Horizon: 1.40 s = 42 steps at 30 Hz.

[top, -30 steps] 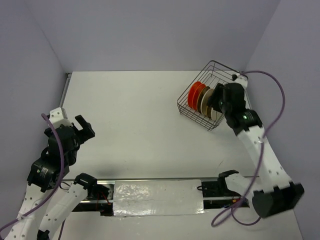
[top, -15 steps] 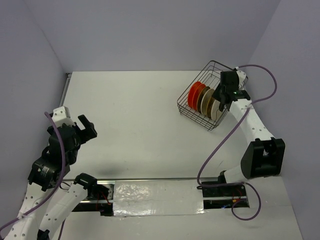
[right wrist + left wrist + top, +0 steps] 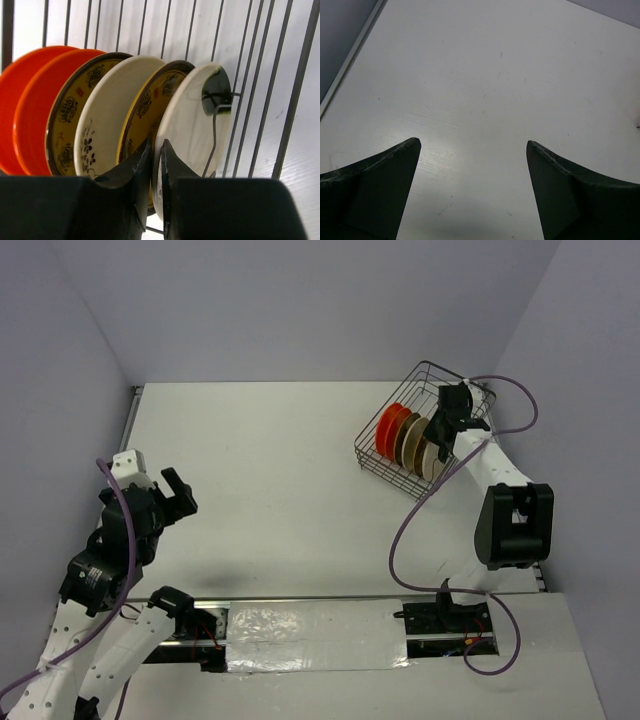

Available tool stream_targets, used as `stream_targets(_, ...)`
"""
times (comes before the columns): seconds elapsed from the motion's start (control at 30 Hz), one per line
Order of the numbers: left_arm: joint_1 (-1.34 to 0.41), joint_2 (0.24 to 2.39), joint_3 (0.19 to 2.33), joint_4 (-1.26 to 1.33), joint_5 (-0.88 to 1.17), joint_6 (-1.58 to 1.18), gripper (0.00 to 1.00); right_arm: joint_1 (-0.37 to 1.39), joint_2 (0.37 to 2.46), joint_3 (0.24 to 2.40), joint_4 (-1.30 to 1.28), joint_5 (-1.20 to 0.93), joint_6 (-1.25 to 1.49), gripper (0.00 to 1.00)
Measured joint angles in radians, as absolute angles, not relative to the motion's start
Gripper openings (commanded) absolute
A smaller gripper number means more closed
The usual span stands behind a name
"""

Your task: Unload the plates from the dish rack

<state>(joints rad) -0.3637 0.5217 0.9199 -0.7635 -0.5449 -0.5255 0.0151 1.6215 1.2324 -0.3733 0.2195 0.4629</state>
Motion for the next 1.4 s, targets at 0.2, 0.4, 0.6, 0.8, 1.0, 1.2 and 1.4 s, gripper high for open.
stream_targets(0.2, -0.364, 0.534, 0.92, -0.757, -0.542, -0.524, 1.0, 0.015, 1.601, 1.218, -0.365, 0.221, 0.498, 0.02)
stream_targets(0.4, -0.364, 0.536, 0.92, -0.754, -0.537, -0.523, 0.99, 0.036, 1.489, 1.243, -0.429, 0.221, 0.5, 0.0)
stream_targets(0.6, -0.364, 0.535, 0.92, -0.754, -0.537, -0.524, 1.0, 0.19, 1.354, 1.421, -0.506, 0.25, 0.425, 0.0)
stream_targets(0.8, -0.364, 0.53, 0.92, -0.756, -0.547, -0.525, 0.99, 0.548, 1.573, 1.879, -0.625, 0.222, 0.223, 0.0)
stream_targets(1.0, -0.363, 0.506, 0.92, -0.764, -0.577, -0.529, 1.0, 0.736, 2.168, 2.379, -0.793, 0.362, 0.085, 0.0)
stream_targets(1.2, -0.363, 0.48, 0.92, -0.77, -0.598, -0.531, 0.99, 0.759, 2.44, 2.288, -0.854, 0.406, 0.012, 0.0)
stream_targets(1.4, -0.361, 0.484, 0.92, -0.77, -0.599, -0.53, 1.0, 0.767, 2.424, 2.246, -0.81, 0.385, -0.022, 0.61)
